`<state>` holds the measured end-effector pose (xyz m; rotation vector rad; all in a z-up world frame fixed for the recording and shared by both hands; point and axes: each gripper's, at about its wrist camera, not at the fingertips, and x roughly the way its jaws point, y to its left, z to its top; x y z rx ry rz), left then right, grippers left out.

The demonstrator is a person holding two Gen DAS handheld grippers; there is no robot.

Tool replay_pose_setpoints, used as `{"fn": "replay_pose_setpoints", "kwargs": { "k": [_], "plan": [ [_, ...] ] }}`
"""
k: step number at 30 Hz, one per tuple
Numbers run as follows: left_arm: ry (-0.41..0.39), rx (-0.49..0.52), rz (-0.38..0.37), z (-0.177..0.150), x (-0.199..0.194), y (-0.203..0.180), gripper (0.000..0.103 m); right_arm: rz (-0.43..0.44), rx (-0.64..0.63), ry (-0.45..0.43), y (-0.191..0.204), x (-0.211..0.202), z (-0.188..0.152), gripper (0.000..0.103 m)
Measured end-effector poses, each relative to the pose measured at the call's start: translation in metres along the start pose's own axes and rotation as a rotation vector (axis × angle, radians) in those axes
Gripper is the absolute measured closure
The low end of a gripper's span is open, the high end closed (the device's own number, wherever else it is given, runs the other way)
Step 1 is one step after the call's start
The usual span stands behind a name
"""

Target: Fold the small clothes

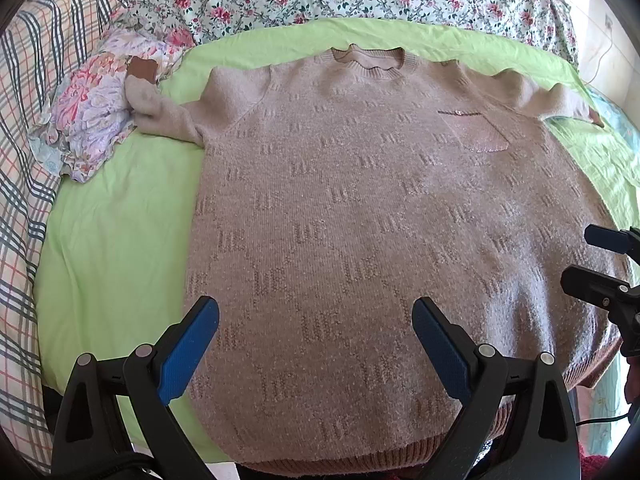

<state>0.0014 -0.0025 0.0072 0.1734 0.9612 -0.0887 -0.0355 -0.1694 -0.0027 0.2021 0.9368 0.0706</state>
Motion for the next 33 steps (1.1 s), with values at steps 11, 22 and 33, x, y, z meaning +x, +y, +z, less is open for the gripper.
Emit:
{"fn": "replay_pose_setpoints", "kwargs": {
  "k": [11, 22, 33],
  "plan": [
    [-0.010, 0.009, 0.011, 0.003, 0.000, -0.002, 0.005, 0.005, -0.001, -0.005, 0.000, -0.002, 0.001, 0.002],
    [0.018, -0.009, -0.001, 0.013, 0.010, -0.002, 0.005, 0.040, 0.056, 0.019, -0.016, 0.000, 0.005, 0.002],
    [0.017, -0.018, -0.016, 0.044, 0.022, -0.003, 0.004, 0.048, 0.193, -0.101, -0.077, -0.022, 0.020, 0.002]
  ]
}}
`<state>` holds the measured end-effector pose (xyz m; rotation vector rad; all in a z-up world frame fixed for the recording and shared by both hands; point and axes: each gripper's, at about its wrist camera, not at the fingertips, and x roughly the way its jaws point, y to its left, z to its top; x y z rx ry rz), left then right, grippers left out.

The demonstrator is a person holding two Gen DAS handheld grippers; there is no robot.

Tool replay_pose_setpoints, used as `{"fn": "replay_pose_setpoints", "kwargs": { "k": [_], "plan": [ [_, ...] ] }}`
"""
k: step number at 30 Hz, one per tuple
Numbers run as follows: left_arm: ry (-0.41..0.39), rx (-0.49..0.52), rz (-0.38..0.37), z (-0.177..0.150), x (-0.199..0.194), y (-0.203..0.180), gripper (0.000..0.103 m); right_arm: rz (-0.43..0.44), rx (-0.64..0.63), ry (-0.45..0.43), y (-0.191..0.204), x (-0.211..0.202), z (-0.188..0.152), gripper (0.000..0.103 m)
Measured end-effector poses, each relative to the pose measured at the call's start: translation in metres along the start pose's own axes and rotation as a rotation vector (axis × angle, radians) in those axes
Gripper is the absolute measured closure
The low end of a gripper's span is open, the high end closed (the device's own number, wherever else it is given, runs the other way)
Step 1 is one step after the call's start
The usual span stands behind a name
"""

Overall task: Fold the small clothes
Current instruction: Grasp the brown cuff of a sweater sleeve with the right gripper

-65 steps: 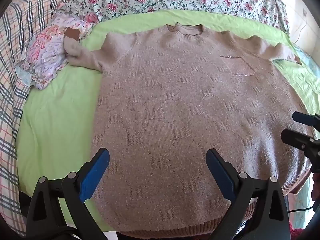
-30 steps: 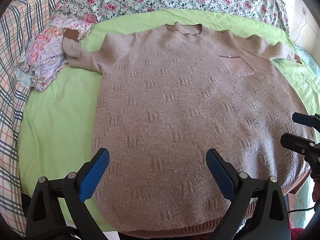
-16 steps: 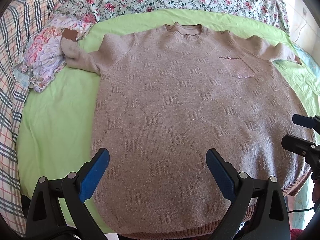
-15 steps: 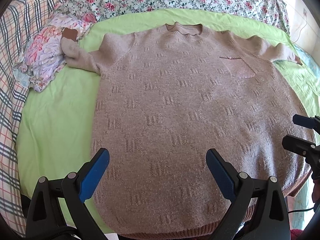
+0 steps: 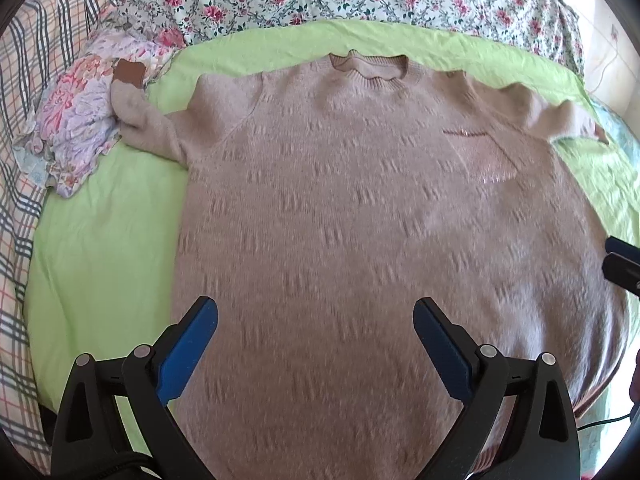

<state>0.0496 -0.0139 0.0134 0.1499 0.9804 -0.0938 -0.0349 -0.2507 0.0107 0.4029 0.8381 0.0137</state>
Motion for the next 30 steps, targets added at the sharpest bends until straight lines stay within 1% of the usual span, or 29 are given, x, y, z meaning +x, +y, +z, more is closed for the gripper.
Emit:
{"fn": "replay_pose_setpoints", "kwargs": {
  "k": [1, 2, 4, 6, 7, 9, 11, 14, 15, 17, 19, 21, 23, 24, 26, 27, 28, 29, 30],
  "plan": [
    [-0.003, -0.005, -0.002, 0.004, 0.002, 0.000, 0.004, 0.001, 0.020, -0.009, -0.008, -0.002, 0.004, 0.002],
    [-0.007, -0.006, 0.003, 0.008, 0.003, 0.000, 0.004, -0.006, 0.044, 0.002, -0.017, -0.003, 0.008, 0.003],
    [-0.013, -0.010, 0.010, 0.016, 0.006, 0.001, 0.004, -0.006, 0.091, -0.023, -0.040, -0.008, 0.018, 0.008],
    [-0.016, -0.019, 0.011, 0.024, 0.008, 0.003, 0.004, -0.027, 0.152, -0.033, -0.069, -0.011, 0.032, 0.021],
    [-0.020, -0.023, 0.011, 0.028, 0.010, 0.004, 0.004, -0.036, 0.184, -0.041, -0.083, -0.012, 0.039, 0.024],
    [-0.020, -0.029, 0.015, 0.036, 0.013, 0.005, 0.004, -0.057, 0.267, -0.071, -0.121, -0.016, 0.055, 0.032],
    [-0.028, -0.037, 0.010, 0.042, 0.016, 0.006, 0.004, -0.080, 0.343, -0.106, -0.158, -0.020, 0.071, 0.036],
    [-0.016, -0.036, 0.010, 0.050, 0.023, 0.004, 0.004, -0.127, 0.469, -0.194, -0.224, -0.033, 0.095, 0.043],
    [-0.005, -0.033, 0.012, 0.052, 0.027, 0.002, 0.004, -0.157, 0.514, -0.221, -0.247, -0.036, 0.103, 0.045],
    [0.011, -0.025, 0.016, 0.055, 0.034, -0.002, 0.004, -0.184, 0.579, -0.273, -0.288, -0.042, 0.118, 0.046],
    [0.036, -0.016, 0.020, 0.057, 0.044, -0.008, 0.004, -0.208, 0.632, -0.300, -0.321, -0.039, 0.134, 0.047],
    [0.062, -0.015, 0.013, 0.058, 0.053, -0.014, 0.004, -0.230, 0.684, -0.318, -0.356, -0.034, 0.148, 0.048],
    [0.086, -0.011, 0.012, 0.058, 0.061, -0.020, 0.004, -0.253, 0.730, -0.322, -0.380, -0.024, 0.158, 0.048],
    [0.098, -0.009, 0.010, 0.058, 0.066, -0.023, 0.004, -0.274, 0.759, -0.321, -0.396, -0.021, 0.161, 0.049],
    [0.102, -0.007, 0.007, 0.059, 0.071, -0.026, 0.004, -0.271, 0.800, -0.339, -0.415, -0.019, 0.158, 0.049],
    [0.106, -0.005, 0.006, 0.059, 0.073, -0.028, 0.004, -0.268, 0.816, -0.351, -0.423, -0.015, 0.159, 0.053],
    [0.114, -0.004, 0.004, 0.060, 0.076, -0.030, 0.004, -0.284, 0.815, -0.354, -0.425, -0.014, 0.160, 0.058],
    [0.122, -0.002, 0.002, 0.061, 0.079, -0.031, 0.004, -0.299, 0.807, -0.351, -0.426, -0.013, 0.162, 0.068],
    [0.127, 0.000, 0.002, 0.061, 0.082, -0.032, 0.004, -0.290, 0.794, -0.350, -0.427, -0.010, 0.168, 0.082]
  ]
}}
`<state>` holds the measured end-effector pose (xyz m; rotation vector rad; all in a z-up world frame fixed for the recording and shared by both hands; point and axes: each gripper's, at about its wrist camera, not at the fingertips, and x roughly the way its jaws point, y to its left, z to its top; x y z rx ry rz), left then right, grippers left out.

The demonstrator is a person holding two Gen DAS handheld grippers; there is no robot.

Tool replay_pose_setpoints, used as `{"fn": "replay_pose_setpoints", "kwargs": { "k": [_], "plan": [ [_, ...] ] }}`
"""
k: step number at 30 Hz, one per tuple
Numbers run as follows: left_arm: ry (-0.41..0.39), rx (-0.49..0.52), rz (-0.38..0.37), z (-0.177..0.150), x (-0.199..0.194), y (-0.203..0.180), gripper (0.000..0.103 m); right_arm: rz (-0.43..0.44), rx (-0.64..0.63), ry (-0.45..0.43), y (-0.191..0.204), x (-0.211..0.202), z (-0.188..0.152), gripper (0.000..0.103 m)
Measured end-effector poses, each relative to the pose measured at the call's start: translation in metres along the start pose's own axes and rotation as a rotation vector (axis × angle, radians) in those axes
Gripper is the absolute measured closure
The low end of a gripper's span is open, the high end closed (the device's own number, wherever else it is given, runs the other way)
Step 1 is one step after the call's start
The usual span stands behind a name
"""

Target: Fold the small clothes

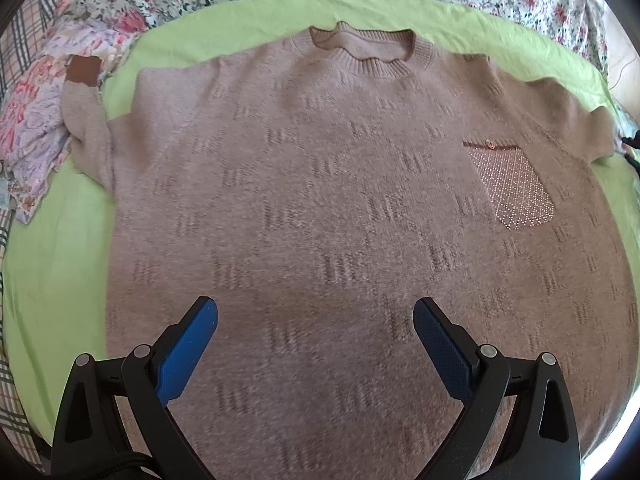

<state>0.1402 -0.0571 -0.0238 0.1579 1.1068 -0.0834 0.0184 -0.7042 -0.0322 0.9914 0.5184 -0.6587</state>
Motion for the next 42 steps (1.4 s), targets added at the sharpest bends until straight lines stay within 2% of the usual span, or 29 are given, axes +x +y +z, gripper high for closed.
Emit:
{"fn": "replay_pose_setpoints", "kwargs": {
  "k": [1, 2, 4, 7, 11, 14, 17, 19, 24, 27, 30, 33, 36, 38, 39, 41, 42],
  "plan": [
    [0.005, 0.001, -0.002, 0.001, 0.002, -0.001, 0.004, 0.016, -0.010, 0.004, 0.004, 0.000, 0.000, 0.092],
    [0.011, 0.001, -0.005, 0.001, 0.003, -0.001, 0.004, 0.021, -0.029, 0.000, 0.010, -0.001, 0.000, 0.095],
    [0.014, 0.001, -0.014, 0.002, 0.003, -0.001, 0.004, 0.028, -0.113, -0.029, 0.032, -0.012, -0.004, 0.095],
    [-0.005, -0.004, -0.028, 0.001, -0.001, -0.002, 0.004, 0.105, -0.206, -0.025, 0.067, -0.032, -0.018, 0.095],
    [-0.016, -0.014, -0.045, -0.003, -0.005, 0.002, 0.004, 0.237, -0.388, 0.026, 0.137, -0.060, -0.062, 0.095],
    [-0.024, -0.024, -0.051, -0.007, -0.008, 0.008, 0.004, 0.366, -0.483, 0.121, 0.192, -0.069, -0.108, 0.096],
    [-0.033, -0.046, -0.053, -0.011, -0.010, 0.019, 0.004, 0.505, -0.555, 0.262, 0.249, -0.067, -0.168, 0.095],
    [-0.036, -0.069, -0.067, -0.013, -0.012, 0.028, 0.004, 0.567, -0.596, 0.354, 0.279, -0.061, -0.211, 0.096],
    [-0.053, -0.115, -0.094, -0.018, -0.016, 0.052, 0.004, 0.646, -0.691, 0.564, 0.349, -0.032, -0.328, 0.095],
    [-0.062, -0.138, -0.115, -0.019, -0.016, 0.066, 0.004, 0.675, -0.719, 0.667, 0.376, -0.016, -0.383, 0.095],
    [-0.062, -0.163, -0.151, -0.018, -0.011, 0.080, 0.004, 0.677, -0.744, 0.733, 0.390, -0.003, -0.421, 0.095],
    [-0.060, -0.195, -0.205, -0.012, -0.003, 0.089, 0.004, 0.651, -0.762, 0.775, 0.396, 0.010, -0.443, 0.092],
    [-0.053, -0.219, -0.250, 0.000, 0.008, 0.096, 0.004, 0.622, -0.730, 0.793, 0.389, 0.019, -0.445, 0.087],
    [-0.053, -0.226, -0.285, 0.011, 0.015, 0.097, 0.004, 0.628, -0.691, 0.780, 0.377, 0.019, -0.431, 0.083],
    [-0.052, -0.229, -0.300, 0.018, 0.018, 0.096, 0.004, 0.625, -0.673, 0.767, 0.373, 0.018, -0.423, 0.076],
    [-0.051, -0.234, -0.346, 0.034, 0.026, 0.092, 0.004, 0.625, -0.633, 0.726, 0.358, 0.013, -0.403, 0.068],
    [-0.053, -0.238, -0.370, 0.045, 0.031, 0.089, 0.004, 0.623, -0.617, 0.709, 0.350, 0.010, -0.396, 0.068]
  ]
}}
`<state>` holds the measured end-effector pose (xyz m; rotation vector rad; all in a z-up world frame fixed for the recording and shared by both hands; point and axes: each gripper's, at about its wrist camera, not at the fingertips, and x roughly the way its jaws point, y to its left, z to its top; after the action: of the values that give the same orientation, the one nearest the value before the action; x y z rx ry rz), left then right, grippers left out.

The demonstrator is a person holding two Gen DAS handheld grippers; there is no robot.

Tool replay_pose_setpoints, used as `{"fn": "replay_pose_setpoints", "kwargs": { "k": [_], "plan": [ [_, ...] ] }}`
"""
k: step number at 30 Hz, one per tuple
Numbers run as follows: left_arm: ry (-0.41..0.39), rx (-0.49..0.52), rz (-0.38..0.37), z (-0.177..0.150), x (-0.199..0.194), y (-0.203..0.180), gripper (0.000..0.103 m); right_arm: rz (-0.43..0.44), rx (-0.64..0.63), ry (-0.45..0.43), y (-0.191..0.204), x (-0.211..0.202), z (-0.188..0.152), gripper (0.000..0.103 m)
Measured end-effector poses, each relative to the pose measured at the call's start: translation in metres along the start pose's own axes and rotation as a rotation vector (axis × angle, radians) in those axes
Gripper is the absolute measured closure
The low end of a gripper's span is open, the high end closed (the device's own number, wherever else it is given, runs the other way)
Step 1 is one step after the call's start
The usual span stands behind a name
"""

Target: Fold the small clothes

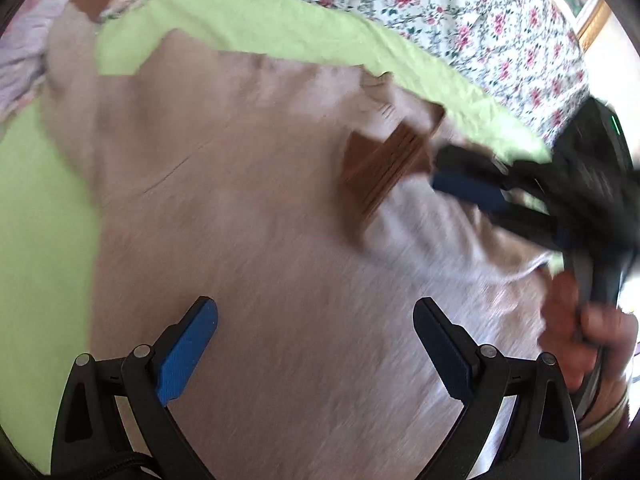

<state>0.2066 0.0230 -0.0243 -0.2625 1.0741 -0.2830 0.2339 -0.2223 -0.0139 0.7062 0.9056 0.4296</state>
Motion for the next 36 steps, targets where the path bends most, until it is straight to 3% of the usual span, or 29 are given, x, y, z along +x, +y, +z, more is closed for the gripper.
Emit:
{"fn": "replay_pose_setpoints", "kwargs": {
  "k": [3, 7, 9, 11, 13, 16, 20, 23, 24, 25, 26, 29, 34, 35, 36],
  "plan": [
    [0.011, 0.011, -0.027, 0.021, 0.022, -0.015, 0.004, -0.020, 0.043, -0.063, -0.017, -0.033, -0.009, 0.068],
    [-0.012, 0.029, 0.045, 0.043, 0.047, -0.025, 0.006, -0.069, 0.088, -0.123, -0.036, -0.069, -0.023, 0.068],
    [-0.046, 0.042, 0.071, 0.050, 0.047, -0.025, 0.025, -0.093, 0.109, -0.148, -0.045, -0.084, -0.030, 0.068],
    [-0.056, 0.056, 0.059, 0.055, 0.047, -0.023, 0.097, -0.111, 0.126, -0.171, -0.054, -0.098, -0.038, 0.068],
    [-0.059, 0.033, 0.009, 0.056, 0.038, -0.012, 0.096, -0.126, 0.136, -0.190, -0.060, -0.108, -0.045, 0.068],
    [-0.104, 0.050, 0.000, 0.044, 0.018, -0.004, 0.093, -0.171, 0.144, -0.222, -0.070, -0.127, -0.056, 0.068],
    [-0.063, 0.010, -0.007, 0.033, 0.023, 0.017, 0.078, -0.239, 0.163, -0.243, -0.085, -0.142, -0.062, 0.068],
    [-0.064, -0.012, -0.045, 0.036, 0.025, 0.022, 0.077, -0.309, 0.175, -0.268, -0.099, -0.157, -0.056, 0.068],
    [-0.067, -0.001, -0.045, 0.040, 0.026, 0.020, 0.079, -0.337, 0.175, -0.279, -0.102, -0.161, -0.053, 0.068],
    [-0.072, 0.019, -0.030, 0.043, 0.025, 0.016, 0.093, -0.368, 0.176, -0.288, -0.107, -0.166, -0.048, 0.068],
    [-0.090, 0.028, -0.027, 0.044, 0.021, 0.014, 0.097, -0.394, 0.179, -0.295, -0.111, -0.170, -0.042, 0.068],
    [-0.156, 0.030, -0.071, 0.046, 0.004, 0.014, 0.096, -0.431, 0.171, -0.292, -0.124, -0.172, -0.027, 0.067],
    [-0.074, 0.065, -0.022, 0.034, 0.025, 0.015, 0.095, -0.475, 0.158, -0.195, -0.145, -0.130, 0.002, 0.054],
    [-0.078, 0.063, -0.020, 0.033, 0.026, 0.014, 0.096, -0.480, 0.140, -0.168, -0.146, -0.122, 0.004, 0.055],
    [-0.082, 0.062, -0.019, 0.033, 0.026, 0.014, 0.096, -0.495, 0.103, -0.164, -0.142, -0.120, 0.007, 0.083]
  ]
}}
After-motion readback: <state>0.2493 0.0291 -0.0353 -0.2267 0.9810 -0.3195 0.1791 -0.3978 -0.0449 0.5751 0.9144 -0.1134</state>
